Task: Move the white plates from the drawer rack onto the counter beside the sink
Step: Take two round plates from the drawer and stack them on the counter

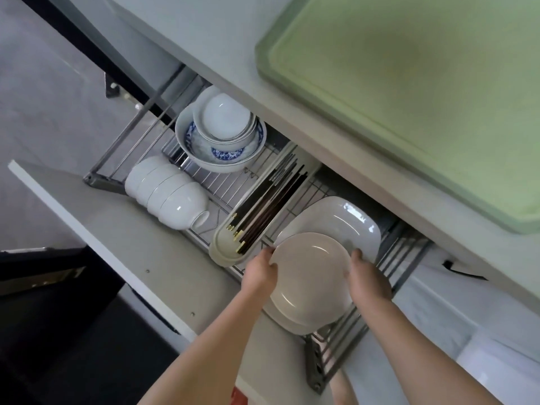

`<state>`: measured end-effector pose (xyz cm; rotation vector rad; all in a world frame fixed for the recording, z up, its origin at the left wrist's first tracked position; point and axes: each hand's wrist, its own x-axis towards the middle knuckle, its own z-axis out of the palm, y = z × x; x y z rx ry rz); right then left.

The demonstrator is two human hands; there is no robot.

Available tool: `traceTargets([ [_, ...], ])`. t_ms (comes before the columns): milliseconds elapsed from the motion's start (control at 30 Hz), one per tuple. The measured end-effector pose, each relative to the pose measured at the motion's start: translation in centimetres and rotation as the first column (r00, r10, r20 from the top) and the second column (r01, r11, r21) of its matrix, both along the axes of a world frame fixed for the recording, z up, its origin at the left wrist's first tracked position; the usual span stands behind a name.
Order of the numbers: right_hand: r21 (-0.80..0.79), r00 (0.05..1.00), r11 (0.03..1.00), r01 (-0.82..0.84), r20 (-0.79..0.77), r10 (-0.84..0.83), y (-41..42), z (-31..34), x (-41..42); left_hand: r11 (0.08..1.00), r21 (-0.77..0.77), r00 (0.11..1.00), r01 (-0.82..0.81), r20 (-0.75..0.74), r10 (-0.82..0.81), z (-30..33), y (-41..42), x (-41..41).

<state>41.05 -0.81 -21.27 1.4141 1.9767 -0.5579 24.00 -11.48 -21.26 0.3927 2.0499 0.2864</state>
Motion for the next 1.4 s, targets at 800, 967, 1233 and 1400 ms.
traceTargets([
  [800,-0.113,0.883,0.933,0.341,-0.302,-0.359,-0.6,7.1,2.3,0.999,-0.048,0.997,0.016,0.08,-0.012,-0.8,1.0,-1.5],
  [967,-0.26,0.57,0.733,0.628,-0.487,-0.662,-3.2,8.5,4.8,0.992,-0.061,0.993,0.109,0.049,-0.106,-1.2,1.1,-1.3],
  [1233,-0.252,0.396,0.594,0.764,-0.544,-0.74,-6.3,10.0,8.4,0.966,-0.035,0.963,0.258,-0.076,-0.26,-1.6,0.9,-1.9],
  [1400,-0.255,0.34,0.541,0.801,-0.55,-0.763,-7.3,10.5,9.1,0.992,0.022,0.99,0.126,0.061,-0.128,-0.9,1.1,-2.6],
])
